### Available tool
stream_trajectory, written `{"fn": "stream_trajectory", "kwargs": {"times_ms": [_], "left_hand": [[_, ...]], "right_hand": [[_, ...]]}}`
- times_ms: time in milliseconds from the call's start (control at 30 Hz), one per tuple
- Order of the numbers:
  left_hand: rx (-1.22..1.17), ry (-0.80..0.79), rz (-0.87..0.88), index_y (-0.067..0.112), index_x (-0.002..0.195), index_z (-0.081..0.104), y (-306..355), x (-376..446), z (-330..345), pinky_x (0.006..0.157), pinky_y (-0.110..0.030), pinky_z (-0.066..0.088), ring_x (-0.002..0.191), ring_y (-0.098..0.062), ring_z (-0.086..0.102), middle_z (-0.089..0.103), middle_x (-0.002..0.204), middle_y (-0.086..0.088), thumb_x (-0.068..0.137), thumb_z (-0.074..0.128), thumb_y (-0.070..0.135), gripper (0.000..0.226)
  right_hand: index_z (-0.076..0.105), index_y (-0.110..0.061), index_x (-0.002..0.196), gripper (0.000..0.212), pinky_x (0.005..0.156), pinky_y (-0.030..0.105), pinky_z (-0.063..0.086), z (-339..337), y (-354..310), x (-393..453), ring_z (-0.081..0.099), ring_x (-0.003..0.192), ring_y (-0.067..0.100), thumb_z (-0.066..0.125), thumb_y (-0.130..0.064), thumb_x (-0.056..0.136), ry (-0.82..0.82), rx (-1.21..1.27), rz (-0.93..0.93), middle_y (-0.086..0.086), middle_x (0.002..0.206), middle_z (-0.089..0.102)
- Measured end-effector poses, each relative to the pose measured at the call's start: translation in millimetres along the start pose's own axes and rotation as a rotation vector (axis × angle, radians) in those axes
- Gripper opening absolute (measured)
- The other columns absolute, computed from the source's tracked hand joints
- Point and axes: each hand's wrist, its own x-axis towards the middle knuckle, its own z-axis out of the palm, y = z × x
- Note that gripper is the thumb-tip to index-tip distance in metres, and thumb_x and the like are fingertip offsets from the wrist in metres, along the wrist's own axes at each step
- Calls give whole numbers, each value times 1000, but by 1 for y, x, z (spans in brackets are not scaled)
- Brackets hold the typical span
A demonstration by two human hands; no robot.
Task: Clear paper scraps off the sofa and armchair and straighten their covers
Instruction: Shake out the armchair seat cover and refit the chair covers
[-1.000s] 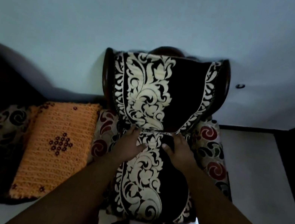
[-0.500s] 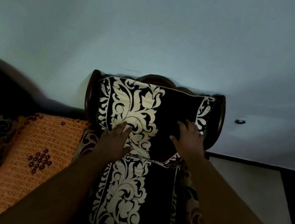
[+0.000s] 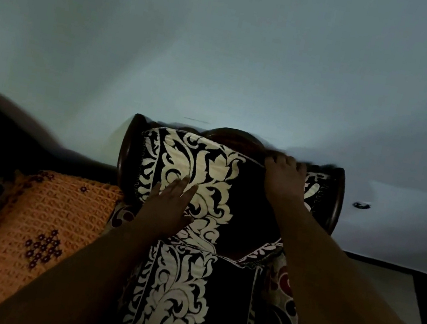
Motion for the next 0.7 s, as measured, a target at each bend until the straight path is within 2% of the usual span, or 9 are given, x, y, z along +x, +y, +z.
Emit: {"fn": "stream_trajectory", "kwargs": {"times_ms": [100,167,233,300,367,467,567,633,700], "left_hand": [[-6,14,15,30,160,-8,0,-1,-4,123,-57,6,156,-20,-5,-12,169,0,98,46,59,87],[11,80,42,29,159,-10,0,-3,-11,123,-58,6,156,-21,-4,-11,169,-2,98,48,56,89],[41,174,97,26,159,-12,2,-4,-22,122,-57,6,156,-21,-5,-13,168,-4,96,54,50,95],[41,254,177,25,159,-12,7,-4,-38,123,-56,7,155,-20,-9,-16,168,-3,92,62,44,101],[53,309,279,24,160,-9,12,-4,-53,124,-54,7,155,-18,-10,-14,168,-2,90,64,42,103],[93,349,403,24,158,23,21,-12,-73,124,-54,6,156,-17,7,19,167,-1,90,65,42,82],[53,348,361,23,134,56,17,-31,-85,124,-51,13,134,-21,50,64,132,-1,93,62,38,44],[53,340,253,24,118,62,-1,-52,-87,123,-47,17,115,-22,61,70,113,-2,96,57,36,26],[-21,360,127,23,115,64,-24,-76,-88,114,-43,32,108,-26,64,72,110,-4,98,53,33,23]], "right_hand": [[62,-16,108,18,104,54,40,2,-9,-13,62,102,35,56,-20,91,57,84,-43,12,100,68],[55,-19,103,9,104,49,41,-2,-20,-28,66,85,30,50,-24,97,92,197,-77,5,86,69],[55,-18,107,12,83,41,49,-9,-28,-47,67,72,29,50,-23,98,121,298,-158,4,83,69],[54,-19,120,27,62,38,53,-23,-34,-64,67,71,32,56,-19,93,112,395,-263,9,91,71],[46,-27,129,42,57,38,55,-42,-40,-75,69,77,33,61,-18,90,63,429,-374,11,100,71],[47,-30,132,43,63,37,55,-74,-49,-87,69,87,29,53,-23,90,66,471,-496,6,108,72],[59,-27,130,42,72,38,56,-107,-50,-94,68,102,21,43,-30,91,93,526,-580,-1,119,69],[62,-25,125,38,72,35,57,-129,-50,-100,68,101,19,45,-29,92,166,544,-626,-2,118,70],[62,-25,121,32,70,32,55,-151,-53,-103,69,98,18,46,-28,93,230,579,-626,-2,114,70]]}}
